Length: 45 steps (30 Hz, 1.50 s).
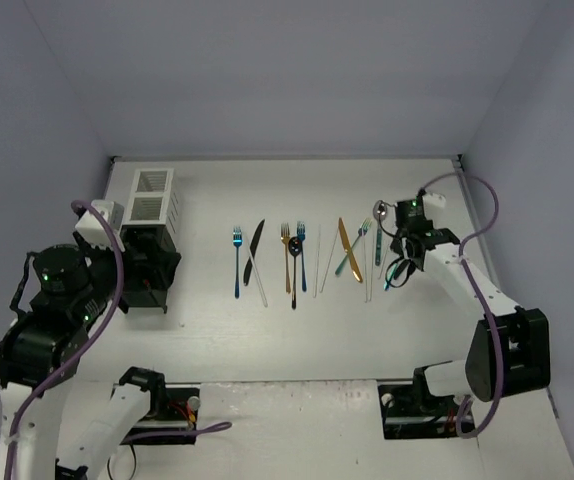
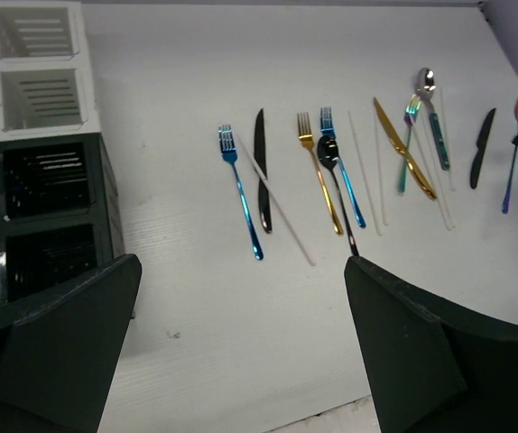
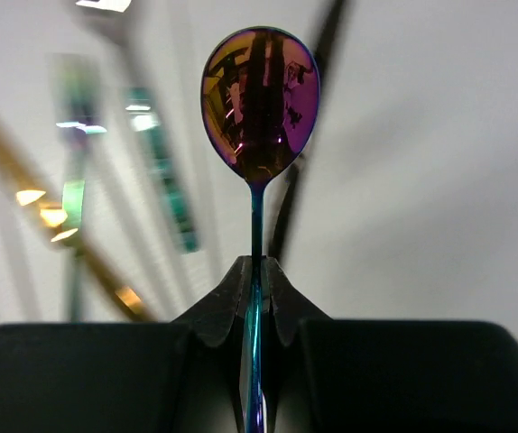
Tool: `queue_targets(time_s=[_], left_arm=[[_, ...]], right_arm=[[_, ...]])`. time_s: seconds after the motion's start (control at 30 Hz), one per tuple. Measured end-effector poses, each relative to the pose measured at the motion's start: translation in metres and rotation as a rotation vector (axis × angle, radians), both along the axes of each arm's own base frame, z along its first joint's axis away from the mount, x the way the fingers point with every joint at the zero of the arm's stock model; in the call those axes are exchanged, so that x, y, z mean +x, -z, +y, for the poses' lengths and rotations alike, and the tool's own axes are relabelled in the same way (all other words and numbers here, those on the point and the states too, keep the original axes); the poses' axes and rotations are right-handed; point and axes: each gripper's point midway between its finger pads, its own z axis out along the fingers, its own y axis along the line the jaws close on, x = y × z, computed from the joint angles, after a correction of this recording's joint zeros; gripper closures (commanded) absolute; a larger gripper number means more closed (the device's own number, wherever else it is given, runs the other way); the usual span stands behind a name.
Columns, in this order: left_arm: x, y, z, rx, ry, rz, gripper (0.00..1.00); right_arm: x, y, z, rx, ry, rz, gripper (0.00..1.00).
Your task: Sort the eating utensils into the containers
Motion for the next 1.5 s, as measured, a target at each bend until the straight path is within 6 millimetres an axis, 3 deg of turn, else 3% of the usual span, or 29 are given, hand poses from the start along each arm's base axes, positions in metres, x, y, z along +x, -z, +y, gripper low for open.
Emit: queue_targets(time_s=[0.13,0.27,0.37,0.57,0.8,0.93,1.2,1.5], left_arm=[[0.006,-0.014,-0.02,-0.054,0.088,0.008,0.06],[0.018,-0.027,-0.043,-0.138,0.175,0.01,0.06],[0.028,-0.035,-0.06,-0.194,0.231,0.024,0.11],[0.048,-0.046,-0.108,-0.254,0.356,0.015,0.15],[0.049,-0.034,-0.173,-0.196,0.479,0.02,0.27],[0.054,-0.024,-0.195,-0.138,0.491,0.012,0.32],[0.073,-0.015,-0.2,-0.051,0.395,-0.019,0.46],[0.088,-0.013,-0.191,-0.014,0.296,-0.041,0.88]], right_arm=[[0.016,-0.079,0.067,-0.011,-0.276,-0.201,1.0],[0.0,-0.138,0.145,-0.005,-0.594,-0.354,1.0],[-0.024,-0.162,0.194,0.021,-0.812,-0.421,1.0],[-0.058,-0.173,0.251,0.081,-1.073,-0.466,1.0],[-0.082,-0.188,0.291,0.16,-1.235,-0.513,1.0],[-0.091,-0.194,0.301,0.188,-1.281,-0.53,1.0],[-0.093,-0.195,0.308,0.198,-1.295,-0.538,1.0],[-0.091,-0.188,0.313,0.196,-1.302,-0.523,1.0]])
